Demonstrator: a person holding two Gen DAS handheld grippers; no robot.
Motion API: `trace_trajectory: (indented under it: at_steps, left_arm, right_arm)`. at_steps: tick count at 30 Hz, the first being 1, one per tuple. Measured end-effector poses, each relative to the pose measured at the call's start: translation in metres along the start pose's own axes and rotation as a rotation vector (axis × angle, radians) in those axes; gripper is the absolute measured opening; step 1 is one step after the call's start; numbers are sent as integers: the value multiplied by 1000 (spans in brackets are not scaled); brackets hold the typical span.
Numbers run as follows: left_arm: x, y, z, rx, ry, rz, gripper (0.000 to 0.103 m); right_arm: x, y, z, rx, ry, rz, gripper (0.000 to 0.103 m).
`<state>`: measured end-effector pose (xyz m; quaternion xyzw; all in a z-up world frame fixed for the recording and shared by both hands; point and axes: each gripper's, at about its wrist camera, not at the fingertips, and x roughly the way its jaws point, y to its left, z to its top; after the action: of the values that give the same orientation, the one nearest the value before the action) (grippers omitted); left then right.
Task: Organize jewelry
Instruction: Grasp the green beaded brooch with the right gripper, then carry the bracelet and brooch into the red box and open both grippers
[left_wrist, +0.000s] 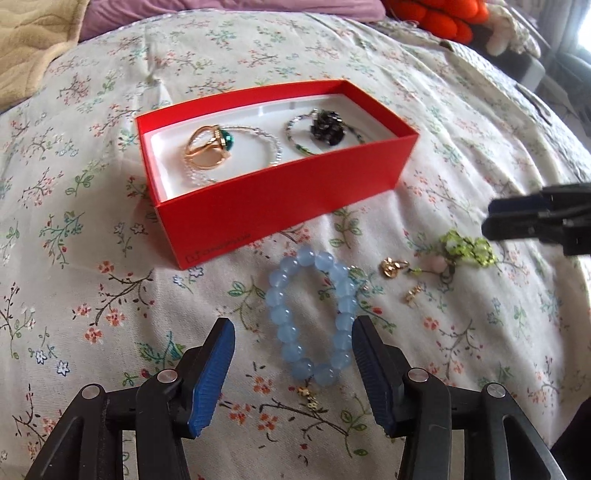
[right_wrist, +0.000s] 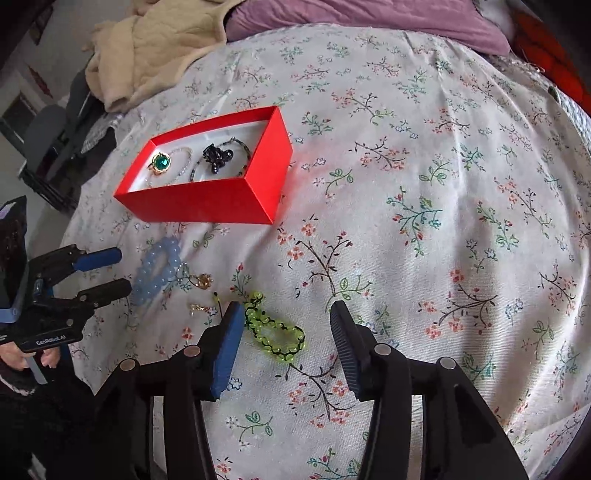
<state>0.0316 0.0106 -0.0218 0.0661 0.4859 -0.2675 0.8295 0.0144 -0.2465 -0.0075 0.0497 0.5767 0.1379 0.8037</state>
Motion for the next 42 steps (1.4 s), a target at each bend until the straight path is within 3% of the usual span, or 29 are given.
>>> trace_trajectory:
  at_steps: [4, 10, 11, 13, 15, 25, 27, 30, 36, 42]
  left_arm:
    - [6, 9, 2, -51, 8, 5, 56]
    - [13, 17, 4, -75, 18, 29, 56]
    - [13, 17, 4, -77, 19, 27, 56]
    - [14, 19, 5, -82, 20, 24, 56]
    - [14, 20, 5, -87, 20, 18, 55]
    - [35, 10, 8, -82, 87, 24, 45]
    - [35, 10, 10, -90, 86, 31, 25]
    - [36, 10, 12, -105, 92, 17, 9]
    - [31, 6, 15, -106, 84, -20, 9]
    - [2, -3, 25, -97, 15, -69, 9]
  right_arm:
    - [19, 15, -3, -49, 43, -28, 51]
    - [33, 37, -8, -178, 57, -155, 49]
    - [33, 38, -7, -174, 60, -156, 46]
    - [32, 37, -6, -173, 62, -150, 20]
    - [29, 34, -6, -178, 61, -151, 12]
    - [3, 31, -1, -137, 9, -118, 10]
    - [0, 31, 0, -136, 5, -115, 10]
    - [-2, 32, 0, -137, 2, -115, 10]
    - [-6, 31, 1, -124, -2, -109, 10]
    - [-22, 36, 7, -113, -31, -69, 10]
